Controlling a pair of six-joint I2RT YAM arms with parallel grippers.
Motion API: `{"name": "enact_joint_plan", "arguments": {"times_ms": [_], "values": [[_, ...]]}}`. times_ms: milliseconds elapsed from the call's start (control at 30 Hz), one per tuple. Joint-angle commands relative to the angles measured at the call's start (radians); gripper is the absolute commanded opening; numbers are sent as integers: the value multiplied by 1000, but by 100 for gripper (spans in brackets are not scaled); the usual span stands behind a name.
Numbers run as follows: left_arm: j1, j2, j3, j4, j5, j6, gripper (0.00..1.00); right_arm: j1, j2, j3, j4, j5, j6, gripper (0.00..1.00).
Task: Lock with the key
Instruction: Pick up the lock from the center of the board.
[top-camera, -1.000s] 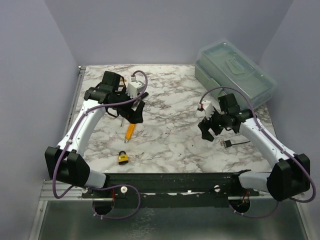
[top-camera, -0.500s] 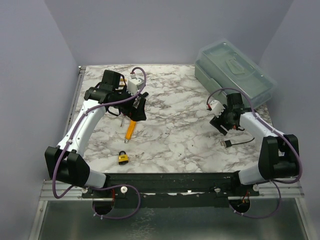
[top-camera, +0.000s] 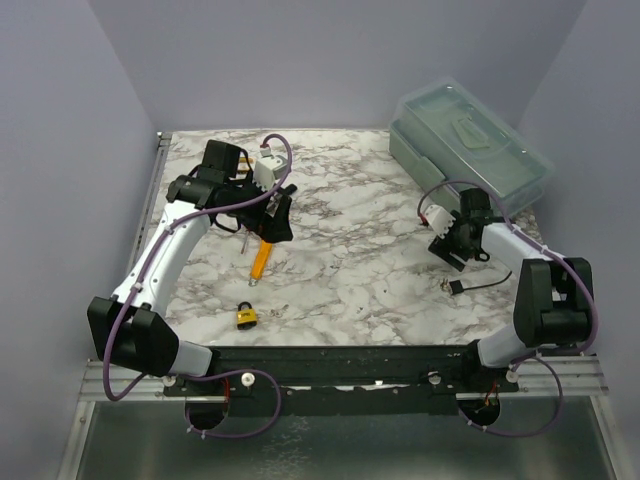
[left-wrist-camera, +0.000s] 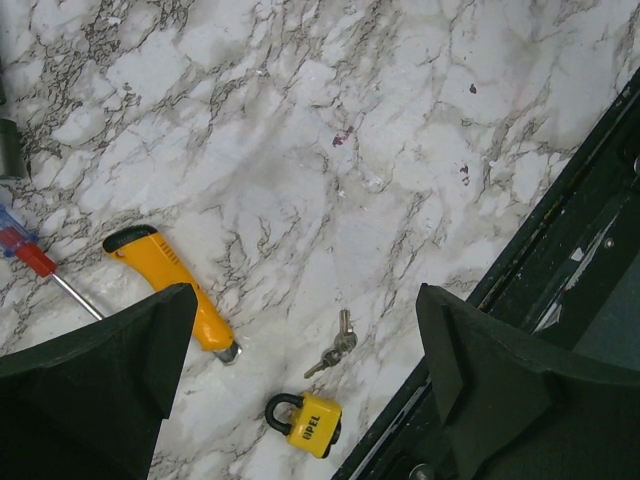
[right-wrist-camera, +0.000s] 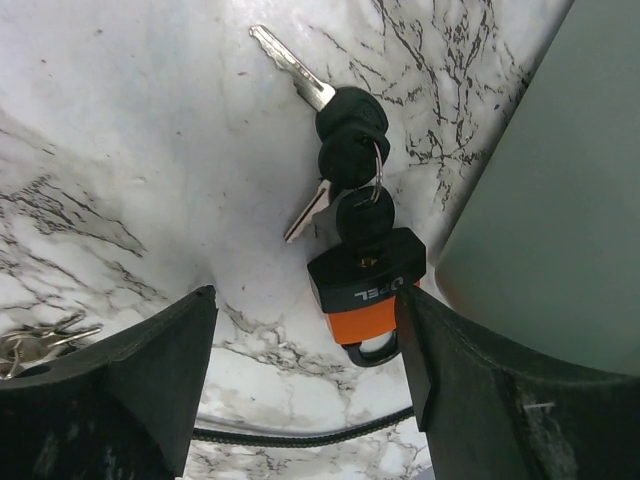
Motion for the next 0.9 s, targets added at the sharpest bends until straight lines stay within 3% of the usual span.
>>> {"name": "enact_joint_plan", "arguments": {"times_ms": [0,200,400,567,733,867], "values": [[-3,-26,-4,14,33,10,99,-12,31,-8,19,24,-46,78],[-4,-34,-6,14,27,14,99,-23,95,44,-75,-62,-52,77],[-3,-41,-8,14,16,27,99,-23,96,125,-263,-269,-42,62],[-4,-29,-3,14,26,28,99,13,91,163,-358,-379,-27,56],[-3,-26,6,14,25,30,99,26,38,200,-389,-426,13,60],[-3,-26,8,14,23,30,99,20,-26,210,-344,-388,147,76]]}}
